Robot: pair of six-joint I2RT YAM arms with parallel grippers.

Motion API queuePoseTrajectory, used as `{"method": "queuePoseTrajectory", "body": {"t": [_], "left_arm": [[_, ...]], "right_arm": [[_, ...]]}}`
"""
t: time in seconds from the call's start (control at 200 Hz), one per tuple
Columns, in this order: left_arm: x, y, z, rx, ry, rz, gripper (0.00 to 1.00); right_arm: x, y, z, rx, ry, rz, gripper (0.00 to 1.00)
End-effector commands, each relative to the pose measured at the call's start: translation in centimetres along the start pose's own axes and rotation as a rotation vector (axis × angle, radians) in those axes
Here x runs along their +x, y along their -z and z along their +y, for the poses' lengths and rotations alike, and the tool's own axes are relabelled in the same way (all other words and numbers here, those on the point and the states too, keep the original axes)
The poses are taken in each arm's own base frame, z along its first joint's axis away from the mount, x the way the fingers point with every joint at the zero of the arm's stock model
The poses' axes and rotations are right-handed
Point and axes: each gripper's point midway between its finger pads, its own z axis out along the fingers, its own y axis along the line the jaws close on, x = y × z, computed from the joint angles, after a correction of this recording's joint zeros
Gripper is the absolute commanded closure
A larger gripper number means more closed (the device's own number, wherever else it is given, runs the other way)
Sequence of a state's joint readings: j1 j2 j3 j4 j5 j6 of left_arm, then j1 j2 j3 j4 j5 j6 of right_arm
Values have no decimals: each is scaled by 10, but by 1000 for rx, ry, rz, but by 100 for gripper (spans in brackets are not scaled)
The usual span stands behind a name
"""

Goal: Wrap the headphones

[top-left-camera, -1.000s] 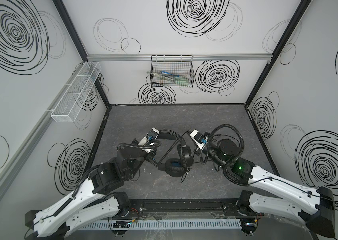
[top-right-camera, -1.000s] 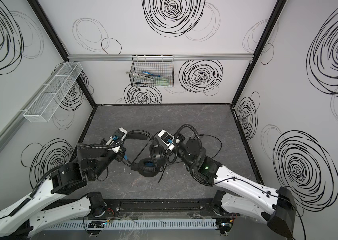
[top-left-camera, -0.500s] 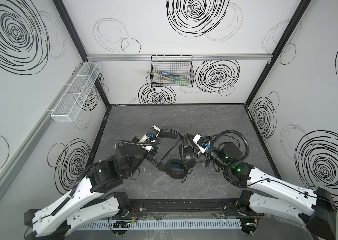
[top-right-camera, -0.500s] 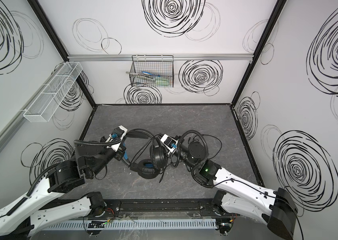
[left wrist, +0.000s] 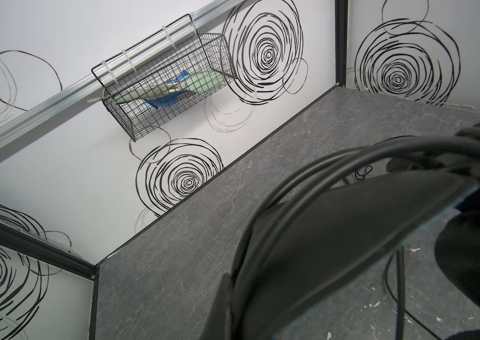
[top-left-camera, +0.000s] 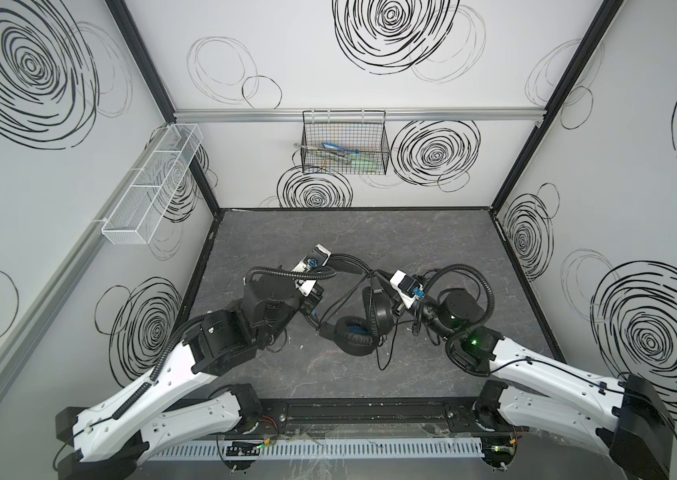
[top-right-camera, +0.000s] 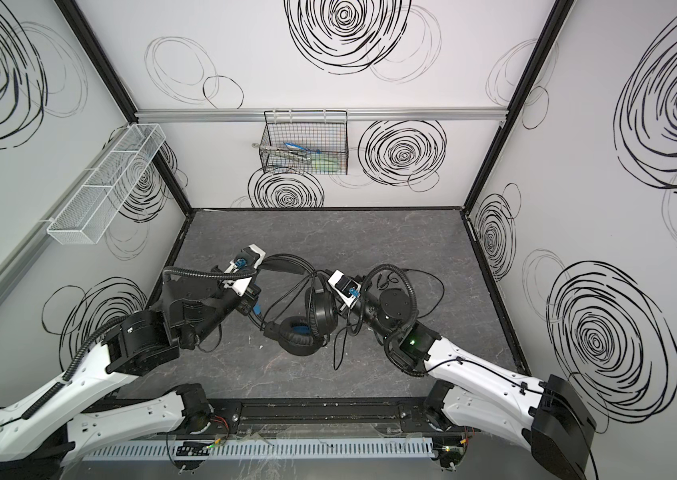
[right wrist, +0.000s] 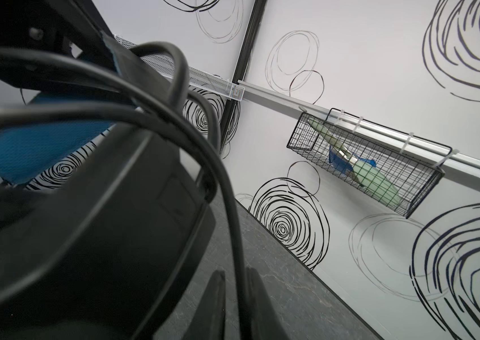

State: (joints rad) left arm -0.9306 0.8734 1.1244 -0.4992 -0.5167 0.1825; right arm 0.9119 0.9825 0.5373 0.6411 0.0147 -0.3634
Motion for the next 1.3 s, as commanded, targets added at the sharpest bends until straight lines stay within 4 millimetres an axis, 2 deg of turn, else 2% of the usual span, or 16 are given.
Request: {"method": "queuePoseTrajectory", "body": {"t": [0.0,0.17,0.295,0.355,0.49,0.625,0.78,0.905,1.011,1.081,1.296], "left_arm": [[-54,17,11,19,158,-187,100],[-61,27,9,64,183,-221,100],[-71,38,15,78,227,-243,100],[-78,45,17,97,256,-256,100],[-88,59,23,118,302,-286,100],[-91,63,28,109,321,-294,100],[-99,70,37,98,384,-316,100],[-105,74,44,90,464,-324,100],[-109,73,42,104,492,-333,100],[-110,72,42,105,498,-331,100],[-121,75,37,157,537,-364,100]], "right_arm": [[-4,1,-3,1,-31,-43,80],[1,4,-13,19,-53,-43,80],[3,6,-17,25,-71,-49,80],[4,6,-17,23,-74,-46,80],[-2,7,-17,16,-79,-63,72],[-7,7,-17,9,-85,-79,73],[1,6,-12,-12,-102,-55,73],[12,8,-8,-20,-128,-30,78],[18,9,-6,-20,-146,-21,90],[21,8,-7,-15,-150,-9,93],[40,-3,-25,103,-180,72,100]]}}
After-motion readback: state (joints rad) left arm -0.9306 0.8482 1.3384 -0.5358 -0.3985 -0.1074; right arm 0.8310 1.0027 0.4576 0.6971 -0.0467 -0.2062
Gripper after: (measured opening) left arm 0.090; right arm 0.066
